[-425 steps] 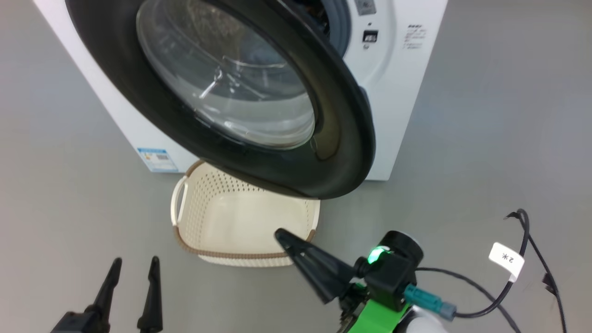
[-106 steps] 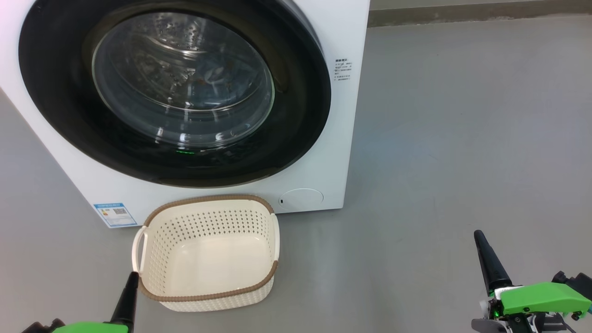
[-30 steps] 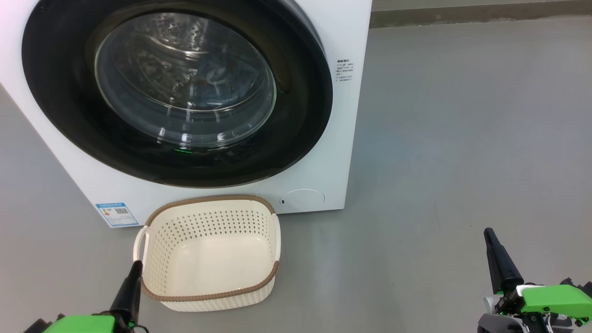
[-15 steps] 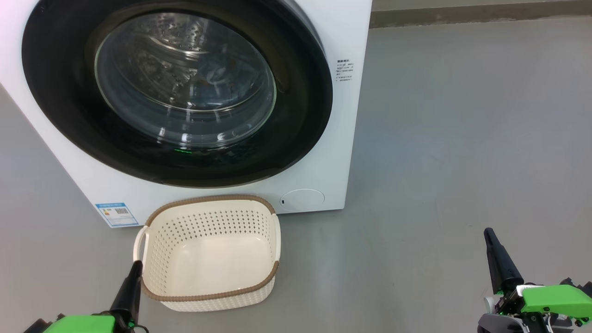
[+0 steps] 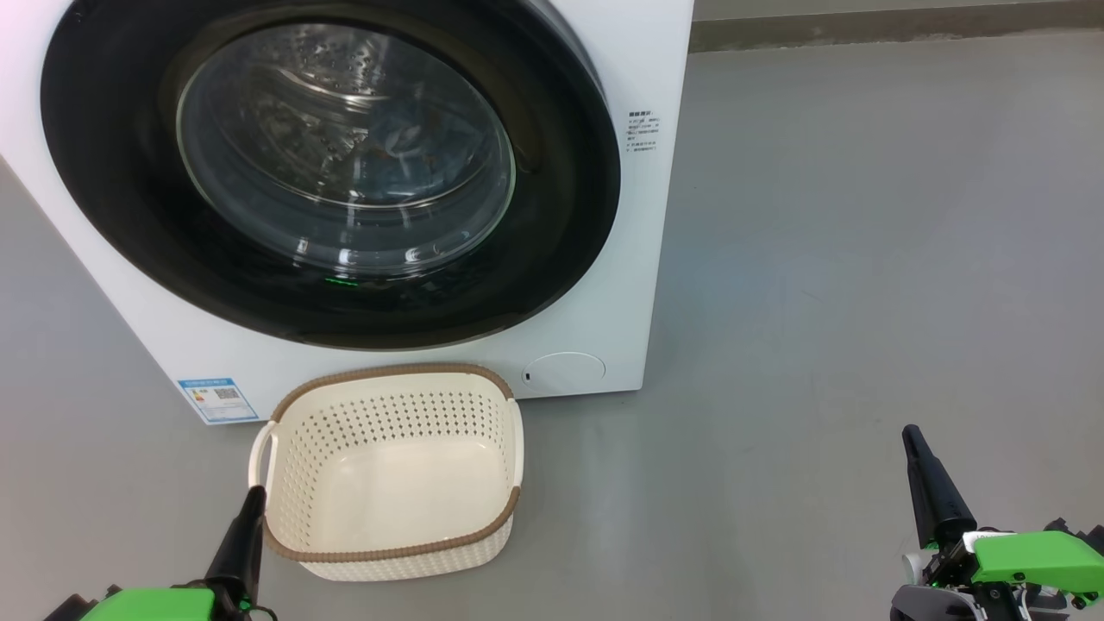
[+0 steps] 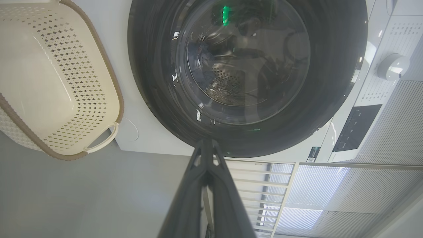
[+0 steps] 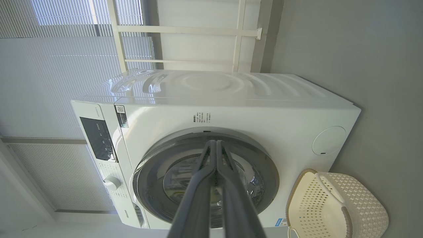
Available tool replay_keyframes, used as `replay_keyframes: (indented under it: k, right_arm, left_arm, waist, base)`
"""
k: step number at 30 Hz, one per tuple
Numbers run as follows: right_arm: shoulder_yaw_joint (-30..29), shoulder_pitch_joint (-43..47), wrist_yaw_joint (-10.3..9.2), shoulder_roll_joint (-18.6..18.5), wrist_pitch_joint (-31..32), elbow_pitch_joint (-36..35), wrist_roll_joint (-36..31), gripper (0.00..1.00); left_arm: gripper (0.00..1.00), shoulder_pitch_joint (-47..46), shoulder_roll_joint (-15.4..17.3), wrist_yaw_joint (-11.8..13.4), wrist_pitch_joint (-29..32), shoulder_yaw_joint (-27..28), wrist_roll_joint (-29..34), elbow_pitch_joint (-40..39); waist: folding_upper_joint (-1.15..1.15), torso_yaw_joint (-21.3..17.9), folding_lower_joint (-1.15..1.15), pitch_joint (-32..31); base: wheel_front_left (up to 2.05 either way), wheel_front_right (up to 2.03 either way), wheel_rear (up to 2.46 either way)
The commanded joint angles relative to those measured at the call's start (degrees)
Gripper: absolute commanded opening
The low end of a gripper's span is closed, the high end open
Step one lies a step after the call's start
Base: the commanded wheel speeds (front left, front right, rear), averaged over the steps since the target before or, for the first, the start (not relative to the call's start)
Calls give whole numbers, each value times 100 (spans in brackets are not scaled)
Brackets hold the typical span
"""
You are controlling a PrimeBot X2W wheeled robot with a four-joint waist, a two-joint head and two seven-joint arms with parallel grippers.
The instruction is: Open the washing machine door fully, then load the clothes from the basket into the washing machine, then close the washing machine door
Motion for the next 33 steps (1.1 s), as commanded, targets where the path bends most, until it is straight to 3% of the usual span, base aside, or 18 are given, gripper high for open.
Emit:
replay_keyframes:
  k: [1,33]
  right_arm:
    - [138,-60,9,-7,49,-173,25,0]
    - [134,-60,9,-4,52,-173,22,0]
  left_arm:
    - [0,-234,149,-41,33,197,-48,-110]
    - [0,-234,149,-41,33,197,-48,-110]
  waist:
    - [0,0,0,0]
    - [0,0,0,0]
  base:
    - [0,0,0]
    - [0,0,0]
